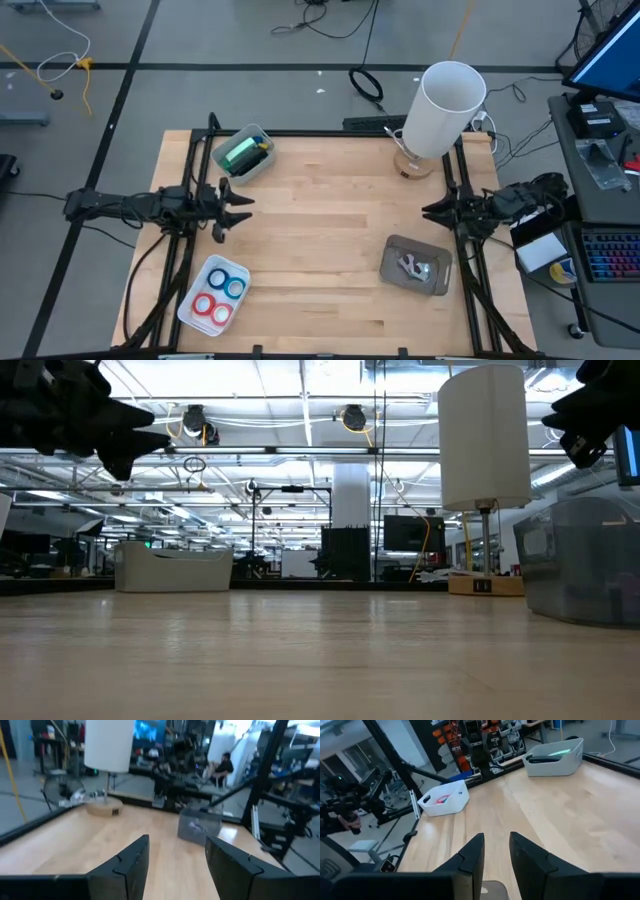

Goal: Pick and place Stapler, Stapler remover, tape
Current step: Return to Home Position

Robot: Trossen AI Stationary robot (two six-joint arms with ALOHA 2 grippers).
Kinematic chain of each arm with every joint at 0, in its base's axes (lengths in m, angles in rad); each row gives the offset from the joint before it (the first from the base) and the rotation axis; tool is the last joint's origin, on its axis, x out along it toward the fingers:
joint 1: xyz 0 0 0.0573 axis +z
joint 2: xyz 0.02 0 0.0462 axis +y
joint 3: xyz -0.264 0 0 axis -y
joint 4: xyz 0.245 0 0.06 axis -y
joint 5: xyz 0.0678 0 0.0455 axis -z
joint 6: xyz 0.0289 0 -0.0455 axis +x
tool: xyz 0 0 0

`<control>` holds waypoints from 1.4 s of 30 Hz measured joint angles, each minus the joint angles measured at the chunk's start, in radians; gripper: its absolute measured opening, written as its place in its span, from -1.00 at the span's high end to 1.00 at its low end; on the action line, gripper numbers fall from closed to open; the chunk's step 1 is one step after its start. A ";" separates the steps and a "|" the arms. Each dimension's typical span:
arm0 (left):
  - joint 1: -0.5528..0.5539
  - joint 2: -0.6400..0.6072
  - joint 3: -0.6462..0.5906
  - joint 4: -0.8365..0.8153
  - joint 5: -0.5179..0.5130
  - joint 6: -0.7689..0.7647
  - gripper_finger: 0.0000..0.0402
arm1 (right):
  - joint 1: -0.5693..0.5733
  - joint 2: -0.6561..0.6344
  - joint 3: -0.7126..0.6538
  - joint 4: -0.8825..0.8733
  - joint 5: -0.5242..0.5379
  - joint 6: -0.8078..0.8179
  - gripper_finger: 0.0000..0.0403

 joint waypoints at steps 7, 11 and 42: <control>0.039 0.003 -0.072 0.103 0.034 -0.016 0.05 | 0.000 0.001 -0.121 0.133 0.001 0.029 0.58; 0.077 0.002 -0.072 0.106 0.035 0.024 0.05 | -0.009 0.001 -0.166 0.131 0.002 0.080 0.59; 0.189 0.002 -0.072 0.093 0.061 0.023 0.05 | -0.176 0.007 -0.371 0.491 -0.252 -0.115 0.59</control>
